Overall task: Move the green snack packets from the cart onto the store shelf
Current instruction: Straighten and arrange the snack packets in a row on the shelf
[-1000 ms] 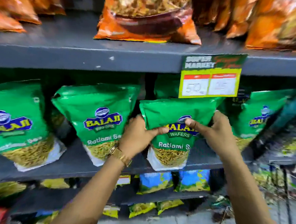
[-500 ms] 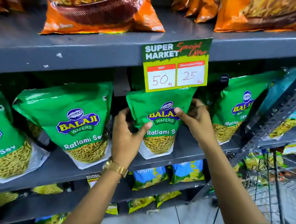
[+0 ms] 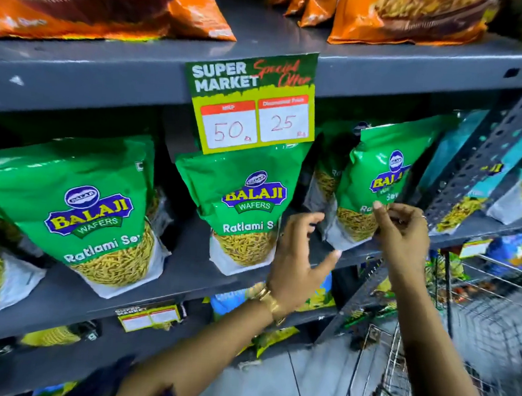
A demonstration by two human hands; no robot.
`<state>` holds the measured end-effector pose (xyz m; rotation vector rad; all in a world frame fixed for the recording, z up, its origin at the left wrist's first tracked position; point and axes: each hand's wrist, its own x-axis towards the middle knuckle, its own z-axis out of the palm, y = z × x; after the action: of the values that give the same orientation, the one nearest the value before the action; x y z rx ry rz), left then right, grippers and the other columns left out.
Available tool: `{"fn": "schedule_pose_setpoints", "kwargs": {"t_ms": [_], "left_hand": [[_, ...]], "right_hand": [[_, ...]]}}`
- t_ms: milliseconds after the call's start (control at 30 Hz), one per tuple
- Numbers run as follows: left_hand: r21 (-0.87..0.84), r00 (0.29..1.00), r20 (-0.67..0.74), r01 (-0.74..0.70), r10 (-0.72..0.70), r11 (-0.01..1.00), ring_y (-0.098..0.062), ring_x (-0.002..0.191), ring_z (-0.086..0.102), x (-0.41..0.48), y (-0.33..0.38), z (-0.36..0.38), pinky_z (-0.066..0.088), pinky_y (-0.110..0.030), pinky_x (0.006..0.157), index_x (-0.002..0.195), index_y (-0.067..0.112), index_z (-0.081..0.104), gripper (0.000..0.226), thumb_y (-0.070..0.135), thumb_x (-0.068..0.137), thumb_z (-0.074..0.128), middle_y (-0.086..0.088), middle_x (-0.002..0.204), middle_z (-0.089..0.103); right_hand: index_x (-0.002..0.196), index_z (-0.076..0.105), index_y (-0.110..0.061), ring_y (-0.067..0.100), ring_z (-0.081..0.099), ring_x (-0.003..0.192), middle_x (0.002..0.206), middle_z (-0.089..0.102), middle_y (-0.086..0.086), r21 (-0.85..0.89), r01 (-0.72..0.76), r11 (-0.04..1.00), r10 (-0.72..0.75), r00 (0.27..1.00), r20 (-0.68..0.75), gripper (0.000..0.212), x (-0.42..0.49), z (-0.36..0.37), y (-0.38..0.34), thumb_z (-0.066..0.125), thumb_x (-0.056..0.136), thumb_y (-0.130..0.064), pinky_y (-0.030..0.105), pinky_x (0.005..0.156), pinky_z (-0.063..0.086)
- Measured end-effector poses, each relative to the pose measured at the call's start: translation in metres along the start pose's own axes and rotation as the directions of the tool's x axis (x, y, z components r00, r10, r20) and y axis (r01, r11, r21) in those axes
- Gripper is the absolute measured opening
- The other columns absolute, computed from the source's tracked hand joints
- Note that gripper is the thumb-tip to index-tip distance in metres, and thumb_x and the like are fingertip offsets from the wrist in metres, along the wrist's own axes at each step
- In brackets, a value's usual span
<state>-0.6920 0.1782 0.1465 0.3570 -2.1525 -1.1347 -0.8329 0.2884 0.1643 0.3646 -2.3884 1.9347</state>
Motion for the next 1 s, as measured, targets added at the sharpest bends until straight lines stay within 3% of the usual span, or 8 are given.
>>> {"fn": "schedule_pose_setpoints", "kwargs": {"t_ms": [133,267,433,533,667,733,900,1000], "left_hand": [[-0.063,0.926,0.227,0.324,-0.303,0.944,-0.025,0.141,0.031,0.041,0.001,0.041,0.03,-0.034,0.113,0.147,0.008,0.017,0.106,0.035,0.069,0.084,-0.012,0.153,0.029],[-0.032,0.888,0.22,0.421,-0.405,0.907,-0.03,0.138,0.038,0.071,-0.02,0.071,0.039,-0.044,0.111,0.145,0.007,0.018,0.144,0.073,0.032,0.078,-0.014,0.149,0.035],[0.02,0.864,0.202,0.468,-0.462,0.884,-0.034,0.127,0.05,0.077,-0.024,0.076,0.049,-0.039,0.097,0.131,0.01,0.025,0.101,0.039,0.058,0.088,-0.014,0.139,0.045],[-0.005,0.873,0.209,0.451,-0.44,0.893,-0.032,0.133,0.045,0.076,-0.034,0.076,0.046,-0.037,0.101,0.14,0.012,0.014,0.104,0.032,0.066,0.085,-0.011,0.146,0.04],[-0.085,0.862,0.285,0.459,-0.42,0.885,-0.029,0.144,0.03,0.083,-0.045,0.071,0.033,-0.044,0.116,0.149,0.007,0.007,0.114,0.029,0.067,0.083,-0.012,0.155,0.028],[-0.067,0.86,0.327,0.434,-0.391,0.899,-0.027,0.141,0.034,0.084,-0.049,0.069,0.034,-0.043,0.116,0.147,0.009,0.013,0.108,0.036,0.065,0.079,-0.009,0.151,0.033],[-0.098,0.88,0.303,0.41,-0.365,0.907,-0.023,0.14,0.038,0.085,-0.052,0.075,0.037,-0.041,0.115,0.144,0.021,0.016,0.126,0.063,0.046,0.083,-0.007,0.152,0.032],[-0.176,0.892,0.253,0.422,-0.374,0.889,-0.022,0.142,0.036,0.089,-0.059,0.083,0.036,-0.046,0.115,0.143,0.032,0.016,0.134,0.069,0.035,0.085,-0.005,0.154,0.032]], "right_hand": [[0.134,0.045,-0.006,0.024,0.054,0.124,0.131,0.056,0.01,0.14,-0.024,0.99,0.023,1.0,0.011,0.055,0.024,0.01,0.007,0.059,0.091,-0.037,0.033,0.1,0.046],[0.14,0.041,-0.007,0.021,0.051,0.13,0.139,0.054,0.009,0.367,-0.077,0.927,0.059,0.997,0.059,0.05,0.038,0.011,0.009,0.054,0.096,-0.026,0.036,0.108,0.044],[0.136,0.051,-0.022,0.021,0.06,0.122,0.133,0.063,0.003,0.337,-0.198,0.921,0.123,0.965,0.231,0.075,0.058,0.005,0.018,0.072,0.072,-0.057,0.047,0.107,0.045],[0.137,0.049,-0.02,0.019,0.062,0.118,0.131,0.063,0.004,0.334,-0.232,0.913,0.154,0.958,0.244,0.09,0.058,0.012,0.025,0.073,0.063,-0.065,0.044,0.104,0.048],[0.124,0.052,-0.009,-0.011,0.066,0.086,0.105,0.065,-0.01,0.286,-0.135,0.949,0.074,0.974,0.214,0.04,0.041,0.02,0.022,0.061,0.09,-0.027,0.005,0.07,0.052],[0.117,0.055,-0.013,-0.016,0.066,0.081,0.102,0.066,-0.01,0.281,-0.091,0.955,0.031,0.977,0.211,0.026,0.04,0.018,0.029,0.059,0.092,-0.017,0.009,0.072,0.054],[0.124,0.055,-0.017,-0.004,0.068,0.096,0.121,0.066,0.002,0.348,-0.158,0.924,0.051,0.954,0.296,0.074,0.057,0.019,0.025,0.064,0.071,-0.067,0.017,0.083,0.055],[0.132,0.053,-0.027,0.023,0.066,0.112,0.129,0.064,0.008,0.452,-0.277,0.848,0.103,0.923,0.372,0.097,0.071,0.026,0.021,0.058,0.054,-0.085,0.04,0.091,0.055]]}}
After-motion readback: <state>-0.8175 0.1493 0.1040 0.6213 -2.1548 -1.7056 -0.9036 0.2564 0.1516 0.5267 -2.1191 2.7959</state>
